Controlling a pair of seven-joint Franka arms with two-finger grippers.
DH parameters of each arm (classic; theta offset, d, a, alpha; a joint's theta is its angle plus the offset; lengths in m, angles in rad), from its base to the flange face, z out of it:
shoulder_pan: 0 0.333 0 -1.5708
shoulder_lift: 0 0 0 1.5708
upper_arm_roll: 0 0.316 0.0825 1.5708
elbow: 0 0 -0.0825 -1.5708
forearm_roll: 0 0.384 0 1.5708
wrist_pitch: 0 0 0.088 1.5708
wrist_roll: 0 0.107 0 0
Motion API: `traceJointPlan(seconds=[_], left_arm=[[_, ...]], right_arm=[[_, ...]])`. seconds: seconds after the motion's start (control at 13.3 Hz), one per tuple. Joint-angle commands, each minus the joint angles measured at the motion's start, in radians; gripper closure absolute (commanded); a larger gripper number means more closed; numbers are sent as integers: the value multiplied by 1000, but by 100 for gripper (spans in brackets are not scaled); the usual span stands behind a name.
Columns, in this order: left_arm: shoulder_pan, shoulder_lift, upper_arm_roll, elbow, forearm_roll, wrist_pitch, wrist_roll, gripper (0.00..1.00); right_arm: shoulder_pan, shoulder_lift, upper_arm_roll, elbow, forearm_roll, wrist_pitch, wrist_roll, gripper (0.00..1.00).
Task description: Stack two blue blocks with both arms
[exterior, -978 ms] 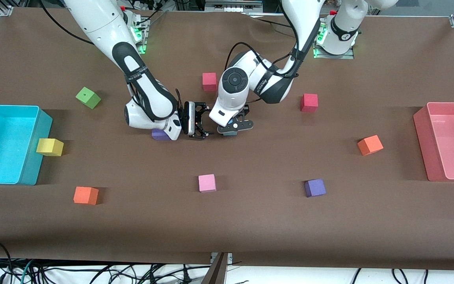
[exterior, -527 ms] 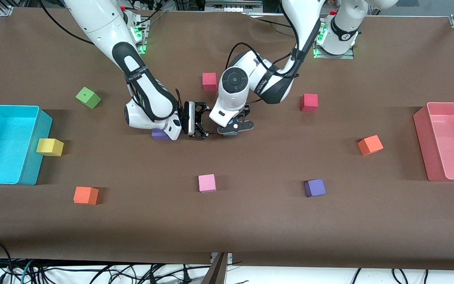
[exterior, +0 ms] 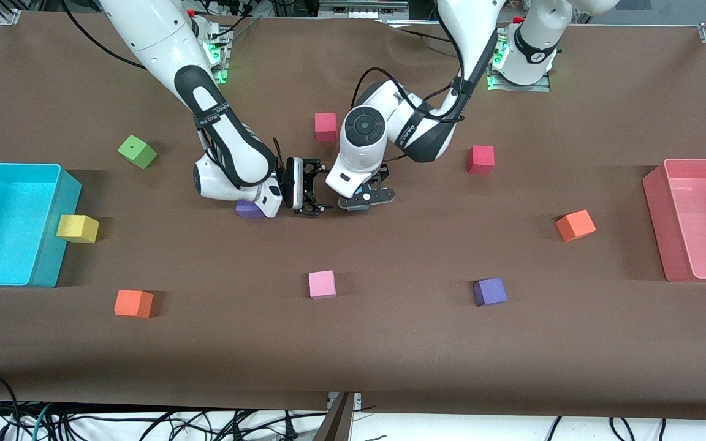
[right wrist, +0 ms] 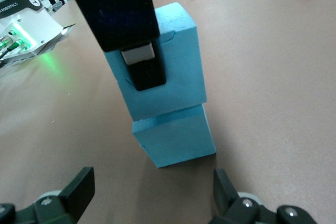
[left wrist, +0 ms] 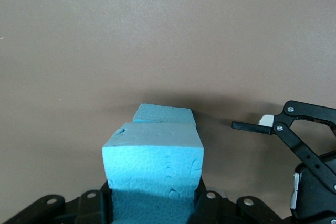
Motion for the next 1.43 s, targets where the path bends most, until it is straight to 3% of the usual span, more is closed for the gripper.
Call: traceJointPlan(seconds=[0.0,0.38,0.45,0.53,0.6,0.68,1.05,1.35], left_arm=[[-14,15,13,19,21,-2,-30,75],[-24,33,13,19,21,24,-44,68],[-24,33,13,19,21,24,-44,62],[-26,33,13,19,21,24,-44,52],[-26,32,13,19,19,24,-44,14],[-26,27,13,19,21,24,-42,0],[-18,-19,30,11,23,10,-33,0],[92,-146,33,-1,23,-155,67,0]], right_arm=[[-13,6,12,8,20,-11,-21,0],[-13,6,12,8,21,-11,-21,0],[-13,6,12,8,20,-11,-21,0],[-13,6,12,8,21,-11,-21,0],[-13,6,14,8,21,-11,-21,0],[-14,6,12,8,21,-13,-21,0],[-14,5,14,8,21,-16,-21,0],[-17,-4,9,7,21,-37,-17,0]])
